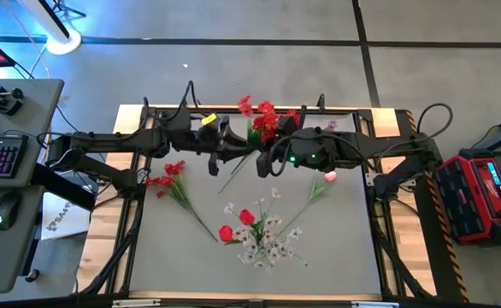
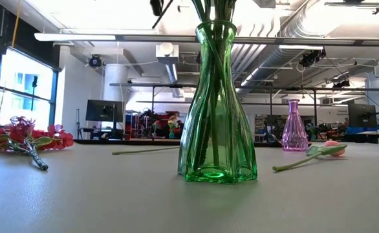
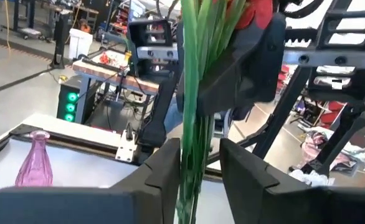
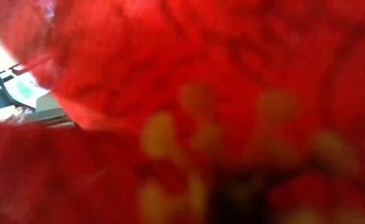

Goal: Sort flowers into vase by color
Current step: Put the right red flowers into the violet vase

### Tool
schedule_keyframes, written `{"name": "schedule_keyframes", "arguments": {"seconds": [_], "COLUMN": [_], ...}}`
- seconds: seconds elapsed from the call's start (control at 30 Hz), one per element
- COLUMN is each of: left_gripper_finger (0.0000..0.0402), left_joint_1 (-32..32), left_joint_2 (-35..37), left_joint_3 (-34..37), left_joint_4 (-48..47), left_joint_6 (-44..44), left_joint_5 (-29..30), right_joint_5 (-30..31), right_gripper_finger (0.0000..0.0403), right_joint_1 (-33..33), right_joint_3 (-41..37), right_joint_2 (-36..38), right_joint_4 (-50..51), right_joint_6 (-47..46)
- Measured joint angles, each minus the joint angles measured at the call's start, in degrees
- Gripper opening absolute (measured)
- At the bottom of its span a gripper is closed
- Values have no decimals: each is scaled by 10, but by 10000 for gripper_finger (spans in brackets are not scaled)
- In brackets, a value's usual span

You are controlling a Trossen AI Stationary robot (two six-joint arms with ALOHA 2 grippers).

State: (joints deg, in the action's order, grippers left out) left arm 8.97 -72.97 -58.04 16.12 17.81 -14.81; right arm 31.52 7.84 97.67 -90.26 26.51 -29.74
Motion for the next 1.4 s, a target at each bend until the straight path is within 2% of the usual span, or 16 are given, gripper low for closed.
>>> {"name": "schedule_keyframes", "arguments": {"seconds": [0.3, 0.5, 0.77, 1.17, 1.27, 1.4], "left_gripper_finger": [112, 112, 103, 102, 102, 102], "left_joint_1": [0, 2, 24, 51, 57, 63], "left_joint_2": [-5, -44, -153, -334, -344, -325], "left_joint_3": [0, -19, -135, -376, -404, -407], "left_joint_4": [-27, -18, -19, -52, -73, -119], "left_joint_6": [-4, -19, -32, -36, -51, -89], "left_joint_5": [0, 0, -2, -12, -7, 3], "right_joint_5": [2, 8, 4, -45, -56, -56], "right_gripper_finger": [0, 0, 0, 0, 0, 0], "right_joint_1": [-1, -1, -17, -82, -100, -128], "right_joint_3": [0, 0, 0, 0, 0, 0], "right_joint_2": [0, 0, 60, 180, 201, 231], "right_joint_4": [-3, 17, 137, 288, 321, 351], "right_joint_6": [-15, -22, -11, 77, 105, 140]}}
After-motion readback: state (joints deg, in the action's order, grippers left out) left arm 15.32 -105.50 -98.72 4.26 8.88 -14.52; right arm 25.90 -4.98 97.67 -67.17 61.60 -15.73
